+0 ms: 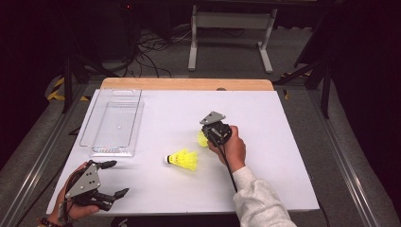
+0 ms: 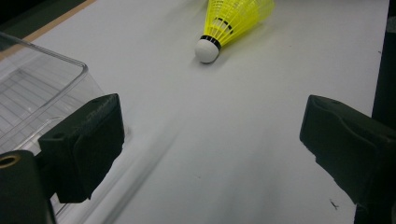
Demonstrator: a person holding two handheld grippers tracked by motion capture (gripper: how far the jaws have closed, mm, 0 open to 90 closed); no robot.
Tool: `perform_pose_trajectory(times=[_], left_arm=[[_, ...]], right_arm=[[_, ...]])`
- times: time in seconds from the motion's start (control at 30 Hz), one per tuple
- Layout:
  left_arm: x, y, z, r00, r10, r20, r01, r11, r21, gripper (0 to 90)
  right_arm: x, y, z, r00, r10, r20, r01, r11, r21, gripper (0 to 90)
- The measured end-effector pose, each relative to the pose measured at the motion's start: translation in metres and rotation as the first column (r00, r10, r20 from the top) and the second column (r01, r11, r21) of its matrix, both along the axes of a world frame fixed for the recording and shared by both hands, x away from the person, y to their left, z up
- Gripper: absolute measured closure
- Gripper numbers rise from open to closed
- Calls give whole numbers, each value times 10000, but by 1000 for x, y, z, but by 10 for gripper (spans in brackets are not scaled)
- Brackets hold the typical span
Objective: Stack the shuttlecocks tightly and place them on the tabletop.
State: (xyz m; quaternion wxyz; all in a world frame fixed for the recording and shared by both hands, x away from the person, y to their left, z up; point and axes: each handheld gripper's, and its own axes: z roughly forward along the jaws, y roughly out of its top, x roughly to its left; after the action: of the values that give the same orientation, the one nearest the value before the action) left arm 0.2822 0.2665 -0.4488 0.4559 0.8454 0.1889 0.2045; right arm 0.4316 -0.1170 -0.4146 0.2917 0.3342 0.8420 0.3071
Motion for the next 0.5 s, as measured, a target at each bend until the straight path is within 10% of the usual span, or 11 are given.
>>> perform_pose_trajectory(times=[0.5], left_arm=[[0, -2, 0, 10000, 4, 21, -5, 9999, 105, 79]], right_arm=[[-33, -31, 18, 9962, 861, -92, -826, 9769, 1971, 898]])
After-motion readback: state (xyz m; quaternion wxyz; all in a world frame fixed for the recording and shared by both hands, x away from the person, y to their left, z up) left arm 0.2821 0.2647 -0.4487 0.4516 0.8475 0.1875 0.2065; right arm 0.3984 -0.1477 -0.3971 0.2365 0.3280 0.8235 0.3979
